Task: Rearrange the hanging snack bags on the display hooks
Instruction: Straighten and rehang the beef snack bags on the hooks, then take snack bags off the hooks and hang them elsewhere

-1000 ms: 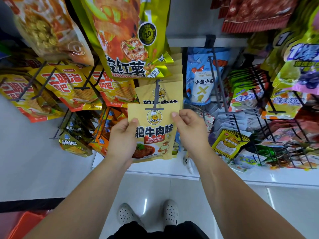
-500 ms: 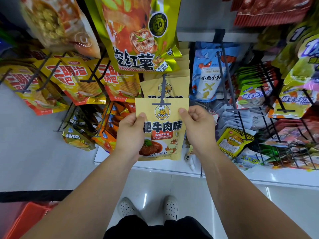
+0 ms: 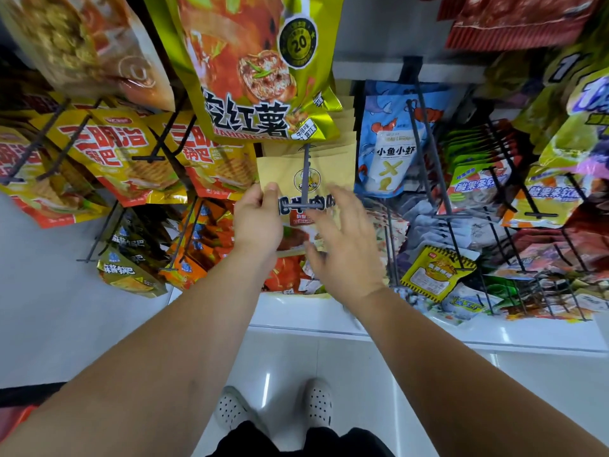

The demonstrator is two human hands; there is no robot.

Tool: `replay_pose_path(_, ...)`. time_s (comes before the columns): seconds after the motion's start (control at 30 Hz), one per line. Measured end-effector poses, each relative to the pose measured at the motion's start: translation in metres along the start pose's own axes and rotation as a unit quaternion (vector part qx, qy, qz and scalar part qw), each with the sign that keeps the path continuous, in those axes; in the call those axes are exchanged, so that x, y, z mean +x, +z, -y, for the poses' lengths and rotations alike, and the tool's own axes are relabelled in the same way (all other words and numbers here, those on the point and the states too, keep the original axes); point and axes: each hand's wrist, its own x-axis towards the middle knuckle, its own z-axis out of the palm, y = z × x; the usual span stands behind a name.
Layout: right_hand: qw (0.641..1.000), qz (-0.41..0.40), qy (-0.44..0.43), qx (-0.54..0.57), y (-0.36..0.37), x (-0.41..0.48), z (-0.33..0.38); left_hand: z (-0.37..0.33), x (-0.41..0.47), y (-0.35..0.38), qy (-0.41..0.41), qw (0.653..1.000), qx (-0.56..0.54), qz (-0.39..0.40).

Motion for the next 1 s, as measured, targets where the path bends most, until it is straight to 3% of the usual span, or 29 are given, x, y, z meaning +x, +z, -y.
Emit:
replay_pose_path(0.07, 0.99, 0.093, -0.069, -0.086, 0.005, 0.005, -0.004, 0.003, 0.007, -0.001, 0.005, 1.0, 0.014, 0.002)
replay_pose_path(0.17, 0.96, 0.168, -0.13, -0.184, 0.008, 0.018, -0.003, 0.009, 0.016, -0.007, 0.002, 0.998, 0.062, -0.005)
replay_pose_path(0.33, 0.926, 0.237, -0.103, -0.274, 0.013, 0.037, -0.005, 0.014, 0.016, -0.024, -0.004, 0.994, 0.108, -0.014)
replay_pose_path(0.53, 0.921, 0.277, -0.037, -0.271, 0.014, 0.043, 0.0, 0.021, 0.001, -0.062, -0.027, 0.992, 0.12, 0.02)
replay_pose_path(0.77, 0.944, 0.26, 0.03, -0.202, 0.016, 0.025, 0.036, 0.023, 0.003, -0.143, -0.069, 0.99, 0.125, 0.01)
replay_pose_path(1.0, 0.991, 0.085, 0.093, -0.037, 0.066, 0.012, 0.11, 0.027, 0.047, -0.22, -0.031, 0.994, 0.066, -0.082)
